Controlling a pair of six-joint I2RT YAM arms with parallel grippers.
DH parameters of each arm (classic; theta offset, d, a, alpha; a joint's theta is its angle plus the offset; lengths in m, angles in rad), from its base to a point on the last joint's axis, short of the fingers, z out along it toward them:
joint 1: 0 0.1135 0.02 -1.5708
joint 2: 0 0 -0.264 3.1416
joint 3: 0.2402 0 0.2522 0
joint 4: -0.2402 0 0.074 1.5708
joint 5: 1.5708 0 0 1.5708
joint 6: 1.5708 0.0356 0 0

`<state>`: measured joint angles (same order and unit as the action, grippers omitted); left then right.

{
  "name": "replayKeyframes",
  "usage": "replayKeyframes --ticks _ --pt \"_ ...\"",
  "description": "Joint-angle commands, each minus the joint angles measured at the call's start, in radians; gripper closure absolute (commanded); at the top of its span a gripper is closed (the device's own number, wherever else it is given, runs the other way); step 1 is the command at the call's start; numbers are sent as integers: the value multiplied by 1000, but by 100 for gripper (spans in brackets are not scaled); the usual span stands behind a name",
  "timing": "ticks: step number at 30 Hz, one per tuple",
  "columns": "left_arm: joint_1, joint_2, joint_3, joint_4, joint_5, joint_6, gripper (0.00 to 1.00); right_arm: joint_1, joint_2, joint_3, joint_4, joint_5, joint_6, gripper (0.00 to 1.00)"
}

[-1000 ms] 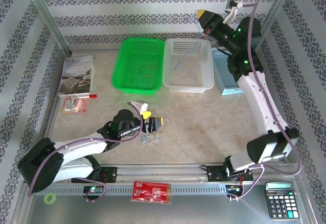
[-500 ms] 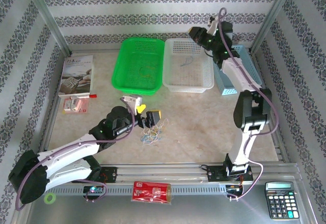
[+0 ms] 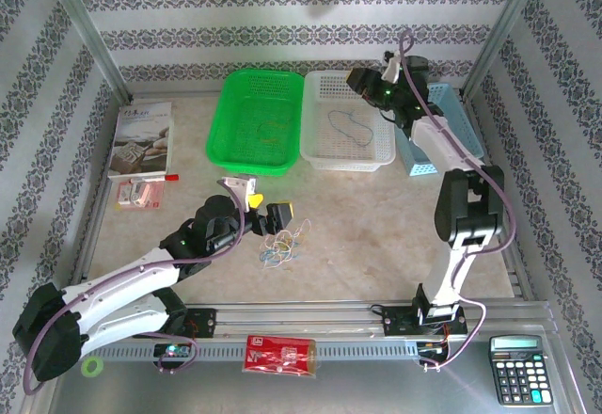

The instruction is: Untangle the cables

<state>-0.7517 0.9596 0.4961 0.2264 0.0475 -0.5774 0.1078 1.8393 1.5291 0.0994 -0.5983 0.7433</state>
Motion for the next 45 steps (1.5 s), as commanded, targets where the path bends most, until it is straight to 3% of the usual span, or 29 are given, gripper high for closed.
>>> replayKeyframes --ticks 1,7,14,21,27,34,41,45 --pt "-8 -25 -7 -31 -33 -28 0 43 -116 -77 40 -34 -48 51" --pt "-6 -58 -31 -79 -73 -60 0 166 -300 -290 18 16 -130 51" --pt "0 -92 -63 -113 -92 -109 0 353 -472 -611 13 161 -175 50" --pt "5 -92 -59 -162 -79 -111 0 492 -519 -870 5 297 -168 50" --pt "6 -65 -38 -167 -54 -92 0 573 -516 -984 -1 384 -175 51" --pt "6 99 115 -238 41 39 2 578 -600 -1078 2 411 -113 52" --pt "-8 414 362 -397 108 166 30 504 -720 -1133 -1 394 -68 51" --pt "-36 565 486 -493 87 222 39 424 -786 -1166 -3 345 -40 51"
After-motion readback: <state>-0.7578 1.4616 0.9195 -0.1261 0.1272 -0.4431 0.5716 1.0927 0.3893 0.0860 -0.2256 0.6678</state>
